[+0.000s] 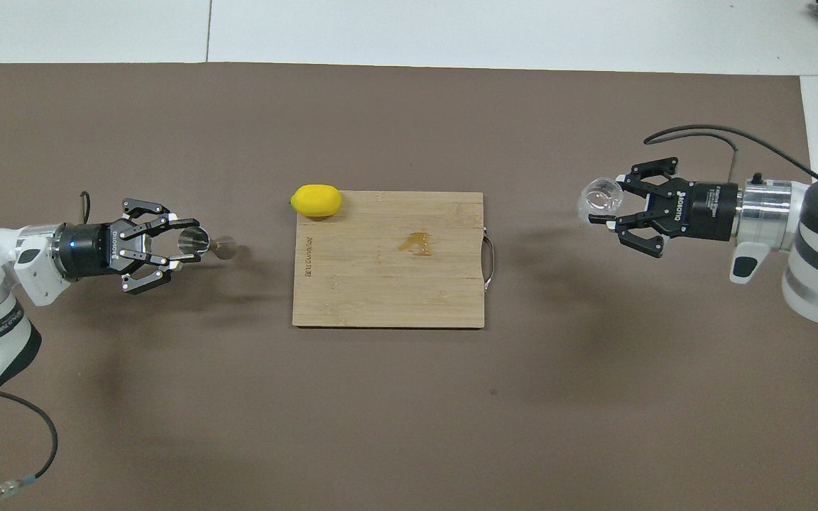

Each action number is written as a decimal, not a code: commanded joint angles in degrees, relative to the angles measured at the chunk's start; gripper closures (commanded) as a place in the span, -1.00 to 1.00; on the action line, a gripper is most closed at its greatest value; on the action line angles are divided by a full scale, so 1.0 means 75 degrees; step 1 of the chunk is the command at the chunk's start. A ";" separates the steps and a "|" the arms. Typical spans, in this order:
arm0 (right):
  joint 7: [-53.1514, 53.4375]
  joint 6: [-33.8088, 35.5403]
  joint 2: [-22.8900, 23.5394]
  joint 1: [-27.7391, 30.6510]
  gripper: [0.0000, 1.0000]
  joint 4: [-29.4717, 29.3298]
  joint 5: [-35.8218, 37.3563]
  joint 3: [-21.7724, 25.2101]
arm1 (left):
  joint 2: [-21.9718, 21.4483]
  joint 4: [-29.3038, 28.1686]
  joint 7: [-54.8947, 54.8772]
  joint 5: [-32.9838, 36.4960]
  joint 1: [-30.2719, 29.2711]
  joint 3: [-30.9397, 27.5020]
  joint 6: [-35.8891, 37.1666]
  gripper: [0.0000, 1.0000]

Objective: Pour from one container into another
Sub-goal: 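Carry the metal cup with the left gripper onto the wooden board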

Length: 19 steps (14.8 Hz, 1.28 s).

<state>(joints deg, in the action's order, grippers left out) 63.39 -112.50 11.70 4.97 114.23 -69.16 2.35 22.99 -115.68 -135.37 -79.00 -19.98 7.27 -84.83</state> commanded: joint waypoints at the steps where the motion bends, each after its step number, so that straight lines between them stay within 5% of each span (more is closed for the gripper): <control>1: 0.0220 -0.0094 -0.0236 0.0017 1.00 0.0179 0.0163 -0.0032 | -0.0533 -0.0290 0.0354 -0.0435 0.0471 -0.0114 -0.0184 1.00; 11: 0.0220 -0.0024 -0.0248 0.0064 1.00 0.0168 0.0210 -0.0032 | -0.1248 -0.0876 0.0635 -0.2286 0.2534 -0.0102 -0.1847 1.00; 19: 0.0220 -0.0058 -0.0260 0.0087 1.00 0.0191 0.0257 -0.0020 | -0.1471 -0.1005 0.0507 -0.4428 0.4700 -0.0114 -0.4166 1.00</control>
<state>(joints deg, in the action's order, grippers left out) 63.40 -112.50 11.60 5.12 114.24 -68.53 2.54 14.00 -121.44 -131.35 -107.43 10.90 7.42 -111.87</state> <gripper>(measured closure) 0.493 0.493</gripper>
